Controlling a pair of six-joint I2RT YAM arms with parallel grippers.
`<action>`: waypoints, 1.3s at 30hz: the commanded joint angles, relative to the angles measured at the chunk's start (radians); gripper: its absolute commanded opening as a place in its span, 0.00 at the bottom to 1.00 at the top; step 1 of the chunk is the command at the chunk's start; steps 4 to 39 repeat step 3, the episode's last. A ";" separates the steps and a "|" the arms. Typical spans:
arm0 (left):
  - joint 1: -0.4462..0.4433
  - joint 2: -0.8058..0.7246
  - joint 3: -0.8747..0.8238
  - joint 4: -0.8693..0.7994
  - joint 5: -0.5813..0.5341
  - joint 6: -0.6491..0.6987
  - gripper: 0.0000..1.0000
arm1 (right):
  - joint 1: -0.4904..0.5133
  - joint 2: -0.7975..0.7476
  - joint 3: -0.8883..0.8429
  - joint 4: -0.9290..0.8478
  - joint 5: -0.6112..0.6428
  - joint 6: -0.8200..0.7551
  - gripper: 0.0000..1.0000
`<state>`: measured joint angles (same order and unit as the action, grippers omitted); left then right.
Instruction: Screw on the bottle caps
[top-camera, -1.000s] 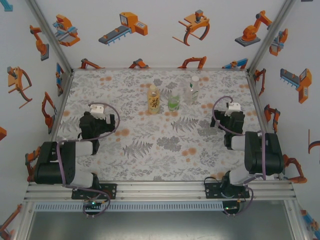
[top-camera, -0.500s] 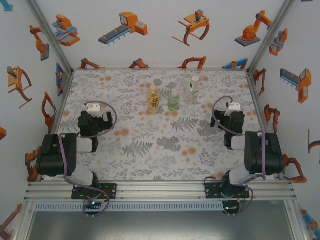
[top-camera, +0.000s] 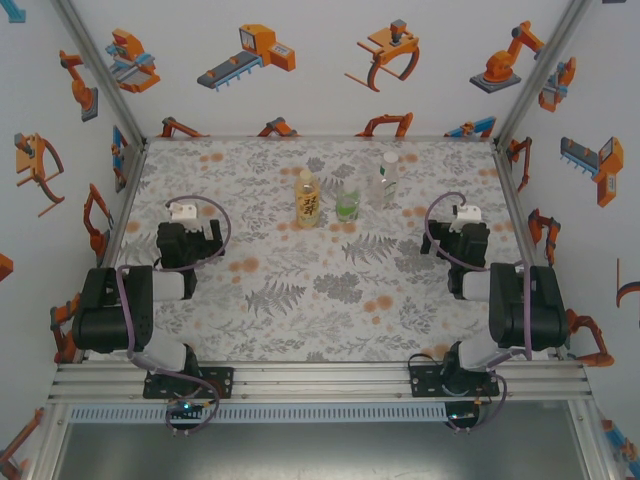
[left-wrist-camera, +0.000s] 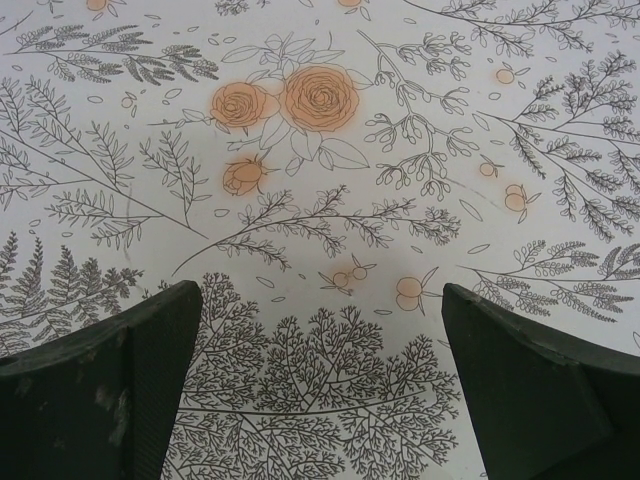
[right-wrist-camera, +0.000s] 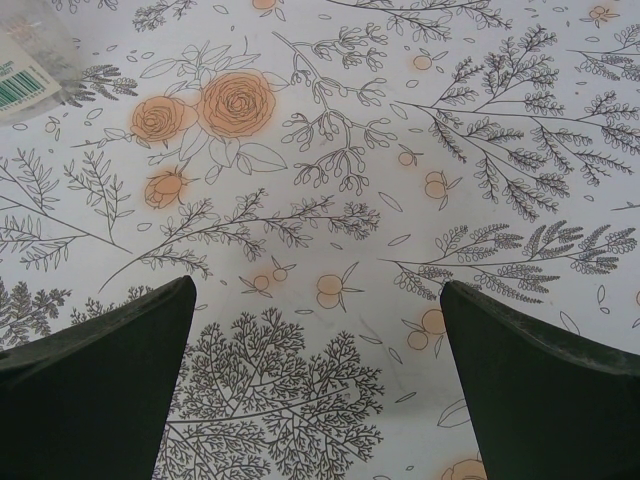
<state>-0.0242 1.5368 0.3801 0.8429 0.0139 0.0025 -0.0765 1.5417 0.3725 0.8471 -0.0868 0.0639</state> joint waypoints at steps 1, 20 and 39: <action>0.007 0.002 0.023 -0.005 -0.012 -0.019 0.97 | -0.006 0.002 0.014 0.029 -0.011 0.005 0.99; 0.007 0.001 0.023 -0.006 -0.013 -0.021 0.97 | -0.006 0.001 0.010 0.030 -0.014 0.006 0.99; 0.007 0.001 0.023 -0.006 -0.013 -0.021 0.97 | -0.006 0.001 0.010 0.030 -0.014 0.006 0.99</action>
